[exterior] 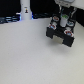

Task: Open the kcup holder, insert the kcup into the holder, and close the kcup holder

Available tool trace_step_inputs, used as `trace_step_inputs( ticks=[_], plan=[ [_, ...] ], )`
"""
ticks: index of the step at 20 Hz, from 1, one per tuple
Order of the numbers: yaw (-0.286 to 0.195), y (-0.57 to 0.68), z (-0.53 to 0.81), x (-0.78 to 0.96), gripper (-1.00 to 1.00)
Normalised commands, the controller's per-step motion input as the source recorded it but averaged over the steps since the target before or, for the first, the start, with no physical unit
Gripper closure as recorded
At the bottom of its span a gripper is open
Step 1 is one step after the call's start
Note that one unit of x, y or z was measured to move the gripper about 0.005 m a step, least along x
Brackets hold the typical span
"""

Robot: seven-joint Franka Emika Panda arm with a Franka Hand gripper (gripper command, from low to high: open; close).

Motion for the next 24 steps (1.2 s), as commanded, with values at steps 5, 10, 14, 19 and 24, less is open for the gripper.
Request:
trace_step_inputs(
  ticks=[5,10,14,19,24],
  plan=[
    [-0.012,-0.12,0.12,-0.07,1.0],
    [-0.004,-0.05,-0.08,0.01,1.0],
    [-0.001,-0.04,-0.15,0.01,1.0],
    [-0.003,-0.05,-0.12,0.01,1.0],
    [-0.002,-0.06,0.02,-0.05,1.0]
  ],
)
